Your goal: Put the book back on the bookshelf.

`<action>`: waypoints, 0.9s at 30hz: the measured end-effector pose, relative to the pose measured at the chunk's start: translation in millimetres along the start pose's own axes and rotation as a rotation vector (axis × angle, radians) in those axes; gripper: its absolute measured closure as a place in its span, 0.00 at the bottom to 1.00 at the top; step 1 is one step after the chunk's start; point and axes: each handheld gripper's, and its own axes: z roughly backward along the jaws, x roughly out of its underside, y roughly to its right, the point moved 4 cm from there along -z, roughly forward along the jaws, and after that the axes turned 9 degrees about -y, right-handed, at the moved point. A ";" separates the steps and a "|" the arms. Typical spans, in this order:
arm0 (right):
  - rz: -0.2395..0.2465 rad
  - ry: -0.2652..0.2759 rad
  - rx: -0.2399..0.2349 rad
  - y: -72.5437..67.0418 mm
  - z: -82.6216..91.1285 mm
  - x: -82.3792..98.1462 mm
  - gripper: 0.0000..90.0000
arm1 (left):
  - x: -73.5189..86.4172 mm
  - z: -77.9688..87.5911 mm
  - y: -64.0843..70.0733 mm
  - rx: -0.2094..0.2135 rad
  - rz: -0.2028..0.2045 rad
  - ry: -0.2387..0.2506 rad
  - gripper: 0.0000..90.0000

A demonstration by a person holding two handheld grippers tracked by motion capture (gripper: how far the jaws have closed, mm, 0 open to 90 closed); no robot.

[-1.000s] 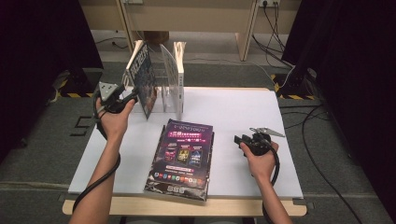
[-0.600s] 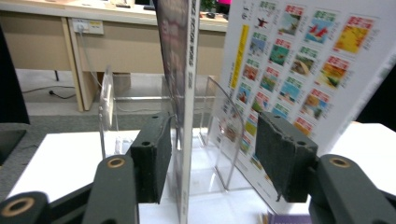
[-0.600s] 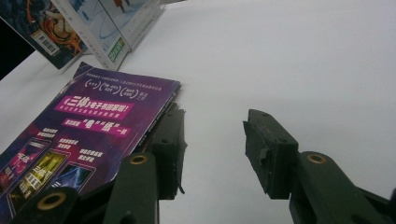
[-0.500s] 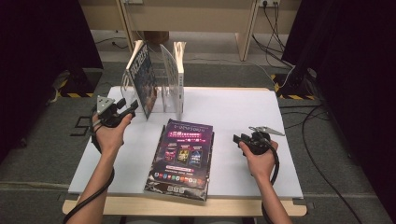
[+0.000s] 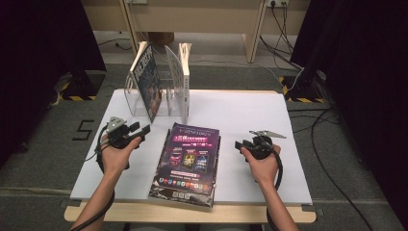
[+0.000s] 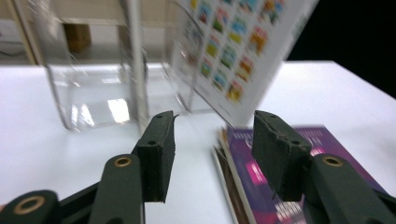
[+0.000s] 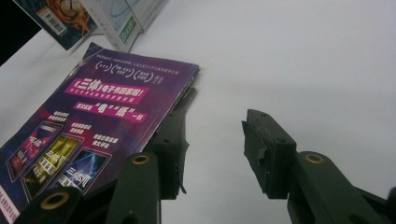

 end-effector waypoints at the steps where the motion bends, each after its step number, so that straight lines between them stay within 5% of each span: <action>1: 0.010 -0.003 0.000 -0.6 -1.2 -0.3 0.66 | 3.2 -1.4 2.9 0.011 -0.002 -0.016 0.55; 11: 0.032 -0.068 -0.015 -15.3 -12.5 -2.0 0.68 | 30.1 -15.6 25.4 0.074 -0.022 -0.126 0.61; 19: 0.024 -0.127 -0.010 -21.7 -22.4 -2.4 0.72 | 46.2 -33.7 25.1 0.028 -0.015 -0.236 0.86; 27: 0.028 -0.146 -0.017 -25.1 -28.4 -3.6 0.71 | 46.8 -48.8 25.5 0.026 -0.019 -0.298 0.98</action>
